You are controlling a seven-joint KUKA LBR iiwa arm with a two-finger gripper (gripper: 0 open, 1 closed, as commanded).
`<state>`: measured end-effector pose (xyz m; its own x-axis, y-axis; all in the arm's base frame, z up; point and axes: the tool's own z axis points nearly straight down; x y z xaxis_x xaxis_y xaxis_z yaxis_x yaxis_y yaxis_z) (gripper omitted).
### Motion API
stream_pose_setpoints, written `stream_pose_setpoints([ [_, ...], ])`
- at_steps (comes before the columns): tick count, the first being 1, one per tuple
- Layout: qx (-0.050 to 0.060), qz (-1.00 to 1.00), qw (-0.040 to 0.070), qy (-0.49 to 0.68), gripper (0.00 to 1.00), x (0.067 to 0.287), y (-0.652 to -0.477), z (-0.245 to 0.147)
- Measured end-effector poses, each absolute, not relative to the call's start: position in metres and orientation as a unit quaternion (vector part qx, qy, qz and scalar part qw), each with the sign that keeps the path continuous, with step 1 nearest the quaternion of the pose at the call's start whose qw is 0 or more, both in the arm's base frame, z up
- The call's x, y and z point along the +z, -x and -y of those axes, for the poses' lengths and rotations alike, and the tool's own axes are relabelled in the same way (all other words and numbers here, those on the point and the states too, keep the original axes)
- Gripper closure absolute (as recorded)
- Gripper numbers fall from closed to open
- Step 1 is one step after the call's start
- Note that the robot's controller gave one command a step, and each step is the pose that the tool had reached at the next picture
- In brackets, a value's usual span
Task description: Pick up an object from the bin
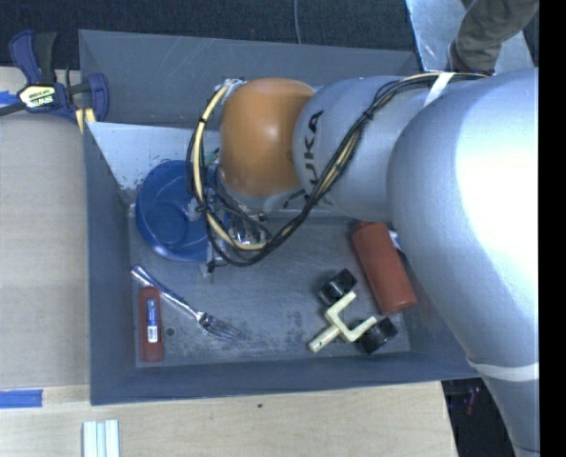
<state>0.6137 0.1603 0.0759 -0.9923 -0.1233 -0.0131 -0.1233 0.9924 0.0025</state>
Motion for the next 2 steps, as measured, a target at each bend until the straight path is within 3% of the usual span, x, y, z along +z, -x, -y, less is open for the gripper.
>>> stream_pose_setpoints([
  [1, 0.002, -0.999, -0.005, 0.041, 1.0, 0.0828, -0.6017, -0.1653],
  [2, 0.002, -0.999, -0.005, 0.041, 1.0, 0.0832, -0.6015, -0.1658],
])
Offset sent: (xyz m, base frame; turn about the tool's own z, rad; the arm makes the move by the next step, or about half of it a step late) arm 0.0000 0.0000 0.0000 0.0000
